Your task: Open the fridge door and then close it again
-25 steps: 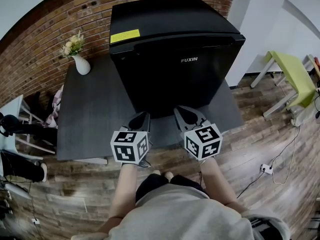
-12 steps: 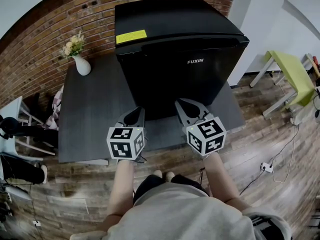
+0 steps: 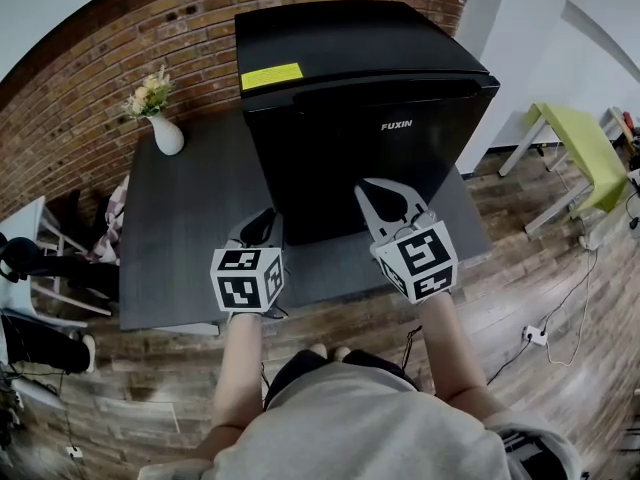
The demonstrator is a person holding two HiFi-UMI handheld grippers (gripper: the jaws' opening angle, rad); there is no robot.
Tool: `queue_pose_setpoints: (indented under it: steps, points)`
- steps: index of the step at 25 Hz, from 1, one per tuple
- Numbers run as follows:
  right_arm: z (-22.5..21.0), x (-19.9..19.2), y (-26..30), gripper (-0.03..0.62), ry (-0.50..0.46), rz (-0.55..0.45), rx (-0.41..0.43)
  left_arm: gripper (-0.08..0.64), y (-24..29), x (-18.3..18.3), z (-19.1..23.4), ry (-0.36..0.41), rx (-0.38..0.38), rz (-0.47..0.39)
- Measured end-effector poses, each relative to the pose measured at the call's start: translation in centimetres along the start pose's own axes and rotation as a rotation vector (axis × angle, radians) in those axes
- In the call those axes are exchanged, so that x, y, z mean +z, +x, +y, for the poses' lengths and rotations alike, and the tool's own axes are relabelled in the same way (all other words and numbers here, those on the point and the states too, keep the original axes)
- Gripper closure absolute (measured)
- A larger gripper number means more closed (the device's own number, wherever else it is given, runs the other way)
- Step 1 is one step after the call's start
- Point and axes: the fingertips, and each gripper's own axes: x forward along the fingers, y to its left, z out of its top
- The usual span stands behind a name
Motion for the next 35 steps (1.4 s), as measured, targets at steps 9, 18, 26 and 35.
queue_pose_setpoints:
  steps: [9,18,26,35]
  points:
    - [-1.5,5.0,-0.3,0.492,-0.243,-0.042,-0.068,0.400,0.7,1.2,0.3,0.036,-0.045,-0.015]
    - [-2.8,8.2,0.1,0.382,-0.436,-0.081,-0.084,0.324,1.9,2.2,-0.8,0.059,-0.118,-0.020]
    - [-4.0,10.5,0.7,0.362,-0.576,-0.121,-0.064,0.313,2.8,2.5,-0.3,0.036,-0.118,-0.027]
    - [-4.5,10.2,2.0,0.354,-0.669,-0.063,-0.023,0.313,3.8,3.0,-0.1,0.047,-0.130,-0.026]
